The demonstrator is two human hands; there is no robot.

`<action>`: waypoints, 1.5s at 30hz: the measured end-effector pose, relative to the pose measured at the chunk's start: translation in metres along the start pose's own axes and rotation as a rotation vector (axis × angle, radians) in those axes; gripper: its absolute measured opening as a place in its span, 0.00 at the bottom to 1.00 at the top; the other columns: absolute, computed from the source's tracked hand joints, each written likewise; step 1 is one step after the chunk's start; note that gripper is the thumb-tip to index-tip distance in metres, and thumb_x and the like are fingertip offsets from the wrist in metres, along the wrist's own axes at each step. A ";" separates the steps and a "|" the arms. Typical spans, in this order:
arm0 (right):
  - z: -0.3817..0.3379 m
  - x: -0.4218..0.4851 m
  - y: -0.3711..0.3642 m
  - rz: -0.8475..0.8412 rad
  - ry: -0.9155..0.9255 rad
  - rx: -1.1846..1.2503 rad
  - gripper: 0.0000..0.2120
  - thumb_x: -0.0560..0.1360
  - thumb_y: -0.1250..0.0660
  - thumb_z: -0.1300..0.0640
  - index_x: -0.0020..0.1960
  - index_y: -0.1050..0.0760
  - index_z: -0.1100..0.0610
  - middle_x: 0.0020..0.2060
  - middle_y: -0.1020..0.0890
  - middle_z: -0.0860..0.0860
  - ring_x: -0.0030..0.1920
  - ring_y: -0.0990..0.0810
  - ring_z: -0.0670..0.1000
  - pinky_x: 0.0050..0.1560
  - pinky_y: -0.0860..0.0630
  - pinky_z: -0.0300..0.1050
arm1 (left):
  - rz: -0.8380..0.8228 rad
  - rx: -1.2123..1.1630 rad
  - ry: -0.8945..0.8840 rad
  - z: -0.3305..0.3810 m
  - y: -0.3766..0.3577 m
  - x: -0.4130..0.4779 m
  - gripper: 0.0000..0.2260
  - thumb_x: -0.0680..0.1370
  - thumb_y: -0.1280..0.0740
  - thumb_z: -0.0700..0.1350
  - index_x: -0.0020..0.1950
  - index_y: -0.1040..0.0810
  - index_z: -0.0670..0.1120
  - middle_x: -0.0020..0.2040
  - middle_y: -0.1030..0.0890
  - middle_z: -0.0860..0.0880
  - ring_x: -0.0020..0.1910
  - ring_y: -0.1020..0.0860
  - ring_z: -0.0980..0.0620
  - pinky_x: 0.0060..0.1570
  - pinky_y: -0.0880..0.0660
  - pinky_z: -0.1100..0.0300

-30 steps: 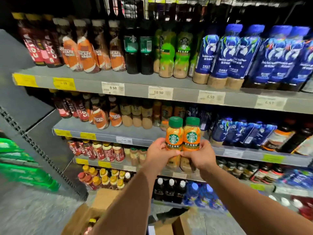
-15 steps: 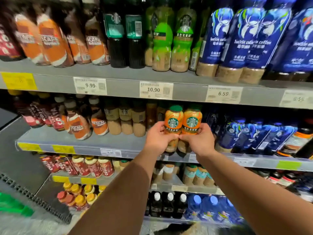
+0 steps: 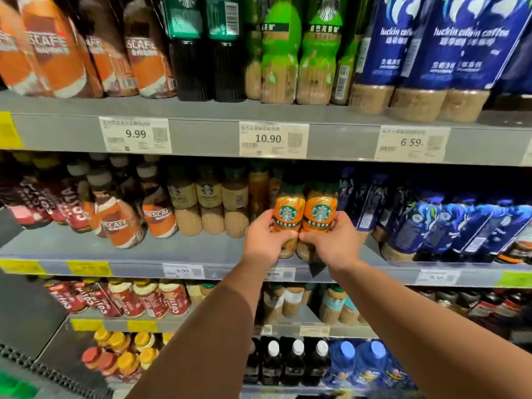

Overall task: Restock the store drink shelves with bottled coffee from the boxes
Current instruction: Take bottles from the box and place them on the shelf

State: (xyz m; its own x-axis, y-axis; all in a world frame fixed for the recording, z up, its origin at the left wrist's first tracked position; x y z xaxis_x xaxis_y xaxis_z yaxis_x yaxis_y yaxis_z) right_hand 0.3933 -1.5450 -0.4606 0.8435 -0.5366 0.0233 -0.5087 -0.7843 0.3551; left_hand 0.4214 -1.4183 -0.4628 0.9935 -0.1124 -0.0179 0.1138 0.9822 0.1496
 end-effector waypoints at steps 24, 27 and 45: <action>-0.121 -0.121 0.111 -0.528 0.225 -1.060 0.16 0.75 0.38 0.57 0.61 0.27 0.59 0.58 0.22 0.58 0.58 0.22 0.59 0.53 0.25 0.48 | -0.208 1.243 0.009 0.139 0.021 -0.152 0.15 0.77 0.37 0.44 0.63 0.25 0.48 0.60 0.22 0.45 0.59 0.24 0.44 0.55 0.26 0.52; -0.134 -0.148 0.130 -0.539 0.311 -1.113 0.14 0.75 0.38 0.56 0.59 0.26 0.59 0.57 0.22 0.57 0.57 0.22 0.57 0.51 0.25 0.47 | -0.189 1.297 0.006 0.154 0.021 -0.182 0.14 0.77 0.37 0.45 0.62 0.24 0.48 0.61 0.23 0.46 0.60 0.24 0.45 0.54 0.26 0.52; -0.164 -0.344 0.114 -0.522 0.344 -1.089 0.10 0.75 0.39 0.54 0.53 0.26 0.56 0.49 0.24 0.55 0.50 0.23 0.58 0.45 0.29 0.46 | -0.206 1.373 -0.057 0.160 0.132 -0.357 0.12 0.77 0.38 0.48 0.59 0.23 0.48 0.57 0.22 0.46 0.56 0.23 0.43 0.49 0.27 0.52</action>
State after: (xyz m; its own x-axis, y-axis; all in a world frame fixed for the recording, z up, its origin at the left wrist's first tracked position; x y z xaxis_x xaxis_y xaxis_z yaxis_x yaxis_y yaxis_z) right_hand 0.0729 -1.3988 -0.2752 0.9857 -0.0020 -0.1684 0.1668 -0.1269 0.9778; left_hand 0.0814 -1.2724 -0.2784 0.9538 -0.2741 -0.1227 0.1329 0.0189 0.9909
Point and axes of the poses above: each hand's wrist, its own x-axis towards the middle knuckle, its own y-axis out of the back of the hand, z = x × y, the point moved 1 cm from there along x, towards the middle knuckle
